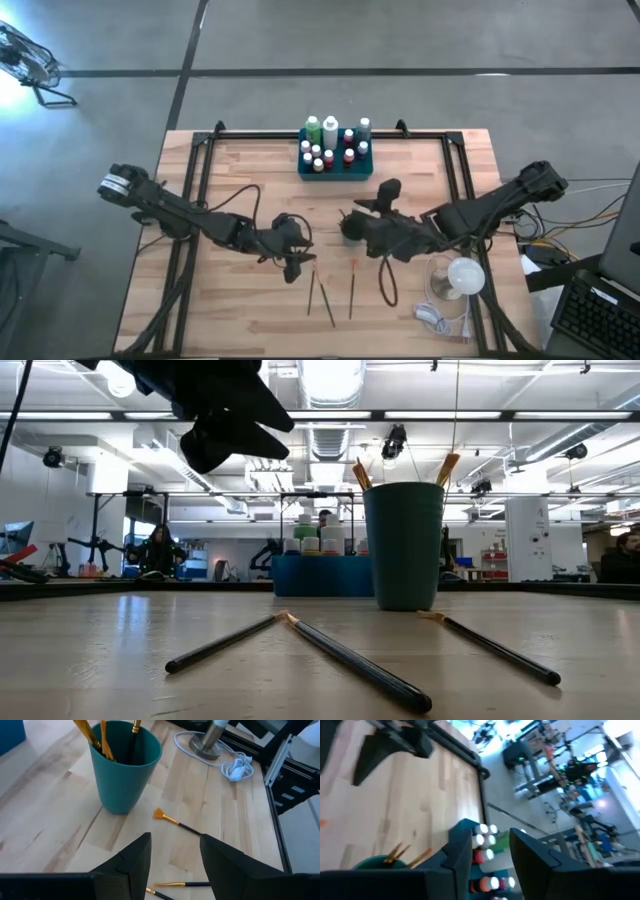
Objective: Pick & Place Paint Supplies
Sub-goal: Put the yellow paint brush into the green cup
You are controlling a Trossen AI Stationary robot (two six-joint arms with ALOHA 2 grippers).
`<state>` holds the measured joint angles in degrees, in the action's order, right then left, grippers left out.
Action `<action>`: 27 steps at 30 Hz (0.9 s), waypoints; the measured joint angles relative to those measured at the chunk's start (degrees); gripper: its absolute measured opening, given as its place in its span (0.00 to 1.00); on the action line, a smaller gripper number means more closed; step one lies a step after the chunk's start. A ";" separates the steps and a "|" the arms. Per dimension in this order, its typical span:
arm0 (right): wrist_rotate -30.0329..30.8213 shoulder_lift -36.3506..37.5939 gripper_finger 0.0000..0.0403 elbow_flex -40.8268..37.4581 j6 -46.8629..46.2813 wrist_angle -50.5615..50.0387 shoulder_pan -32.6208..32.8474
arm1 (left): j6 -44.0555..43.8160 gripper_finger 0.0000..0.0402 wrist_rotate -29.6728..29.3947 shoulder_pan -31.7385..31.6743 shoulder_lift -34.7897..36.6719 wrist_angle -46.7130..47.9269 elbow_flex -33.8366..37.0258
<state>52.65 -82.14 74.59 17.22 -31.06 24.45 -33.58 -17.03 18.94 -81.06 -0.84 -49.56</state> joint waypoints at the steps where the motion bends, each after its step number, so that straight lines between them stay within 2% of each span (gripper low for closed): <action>1: 1.00 0.20 0.30 0.00 -0.75 -0.04 0.32 | -0.04 0.43 0.01 0.00 0.00 0.06 0.00; 6: 3.05 0.75 0.21 2.50 -10.13 -5.90 4.05 | 0.45 0.43 -0.01 0.00 0.00 0.94 0.02; 9: 2.26 0.53 0.17 4.69 -23.57 -13.50 6.19 | 0.82 0.43 -0.02 0.00 0.00 1.36 0.04; 14: -9.45 0.49 0.15 5.08 -52.52 -26.41 8.80 | 3.07 0.43 -2.60 0.00 0.00 1.40 -0.11; 22: -15.52 0.17 0.19 -0.14 -78.76 -27.93 14.64 | 13.92 0.43 -6.15 -0.02 1.77 1.22 -4.02; 25: -16.30 -0.37 0.20 -0.49 -84.06 -27.68 14.79 | 15.56 0.43 -6.15 -0.09 3.98 3.61 -4.78; 27: -16.92 -0.79 0.21 -0.57 -83.78 -27.25 14.58 | 14.91 0.43 -6.19 -0.09 6.48 6.79 -4.85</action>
<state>35.73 -82.93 74.02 -66.56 -58.31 39.03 -18.67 -23.22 18.85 -74.57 5.95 -54.41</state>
